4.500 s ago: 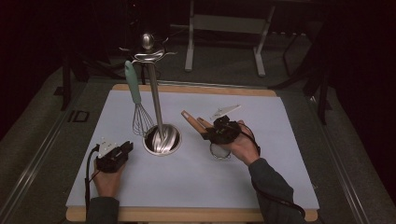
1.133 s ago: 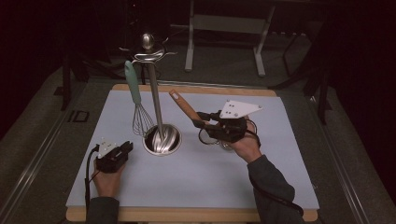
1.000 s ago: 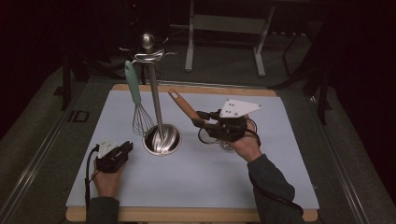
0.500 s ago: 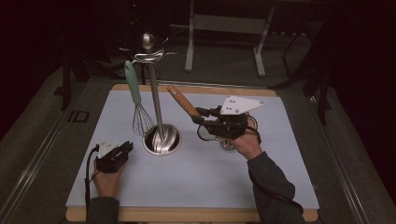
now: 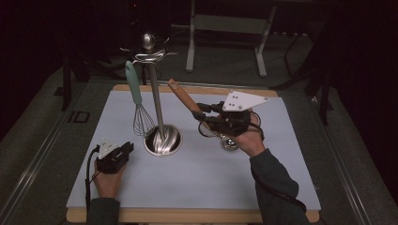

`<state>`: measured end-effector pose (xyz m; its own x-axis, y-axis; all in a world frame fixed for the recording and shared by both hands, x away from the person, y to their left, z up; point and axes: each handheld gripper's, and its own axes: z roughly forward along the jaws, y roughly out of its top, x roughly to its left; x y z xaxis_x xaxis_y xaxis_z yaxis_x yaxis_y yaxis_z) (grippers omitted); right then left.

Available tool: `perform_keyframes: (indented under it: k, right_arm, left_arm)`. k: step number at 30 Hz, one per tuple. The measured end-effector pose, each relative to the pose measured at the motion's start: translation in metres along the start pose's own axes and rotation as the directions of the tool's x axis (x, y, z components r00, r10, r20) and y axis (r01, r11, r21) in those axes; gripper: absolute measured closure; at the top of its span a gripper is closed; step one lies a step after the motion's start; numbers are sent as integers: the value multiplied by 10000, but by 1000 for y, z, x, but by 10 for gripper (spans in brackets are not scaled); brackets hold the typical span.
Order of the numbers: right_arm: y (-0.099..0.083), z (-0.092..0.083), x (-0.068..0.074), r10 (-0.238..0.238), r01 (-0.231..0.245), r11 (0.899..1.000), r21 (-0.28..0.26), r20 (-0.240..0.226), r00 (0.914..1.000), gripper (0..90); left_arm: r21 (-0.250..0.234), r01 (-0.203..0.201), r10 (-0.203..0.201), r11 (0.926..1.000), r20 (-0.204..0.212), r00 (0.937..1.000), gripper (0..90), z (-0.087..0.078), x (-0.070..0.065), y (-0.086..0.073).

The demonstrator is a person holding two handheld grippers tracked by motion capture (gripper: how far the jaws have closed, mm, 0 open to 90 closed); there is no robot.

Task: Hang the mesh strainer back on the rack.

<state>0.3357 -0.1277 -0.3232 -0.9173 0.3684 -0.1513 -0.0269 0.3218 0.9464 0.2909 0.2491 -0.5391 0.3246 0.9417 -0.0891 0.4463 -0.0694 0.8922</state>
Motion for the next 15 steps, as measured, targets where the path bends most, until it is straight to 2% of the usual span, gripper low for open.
perform_keyframes:
  k: [2, 15]
  right_arm:
    - [5, -1, 0, -141, 141, 9999, -70, 24, 9999, 708]
    - [18, -3, 1, -143, 141, 9986, -519, -38, 9999, 708]
  left_arm:
    - [-10, 10, -10, 10000, -2, 10000, 791, 0, 0, 0]
    - [10, 1, -1, 10000, 3, 10000, 791, 0, 0, 0]
